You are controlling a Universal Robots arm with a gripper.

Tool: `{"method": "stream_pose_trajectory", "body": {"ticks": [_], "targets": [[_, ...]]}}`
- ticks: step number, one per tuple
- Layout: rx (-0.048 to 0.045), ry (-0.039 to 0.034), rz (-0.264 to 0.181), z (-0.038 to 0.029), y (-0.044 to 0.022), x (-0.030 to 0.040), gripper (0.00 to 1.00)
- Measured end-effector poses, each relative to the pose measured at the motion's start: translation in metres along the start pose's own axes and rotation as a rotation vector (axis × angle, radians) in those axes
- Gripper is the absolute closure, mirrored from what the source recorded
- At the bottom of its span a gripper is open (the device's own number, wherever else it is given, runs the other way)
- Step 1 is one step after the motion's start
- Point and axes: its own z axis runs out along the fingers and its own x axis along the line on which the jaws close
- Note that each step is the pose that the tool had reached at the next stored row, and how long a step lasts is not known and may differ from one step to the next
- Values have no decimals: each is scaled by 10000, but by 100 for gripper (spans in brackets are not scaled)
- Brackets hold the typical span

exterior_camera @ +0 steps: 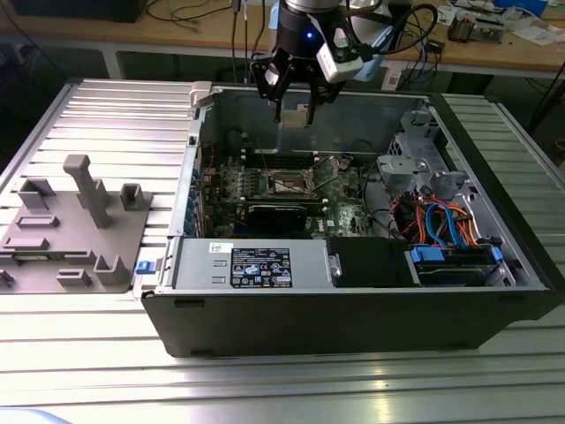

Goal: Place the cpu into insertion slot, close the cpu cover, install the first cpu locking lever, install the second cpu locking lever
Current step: 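Place the cpu into insertion slot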

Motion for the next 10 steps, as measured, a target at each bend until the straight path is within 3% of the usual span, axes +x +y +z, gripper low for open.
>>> {"method": "stream_pose_trajectory", "body": {"ticks": [10], "targets": [[-4, -11, 169, 3, 0, 0, 45]]}}
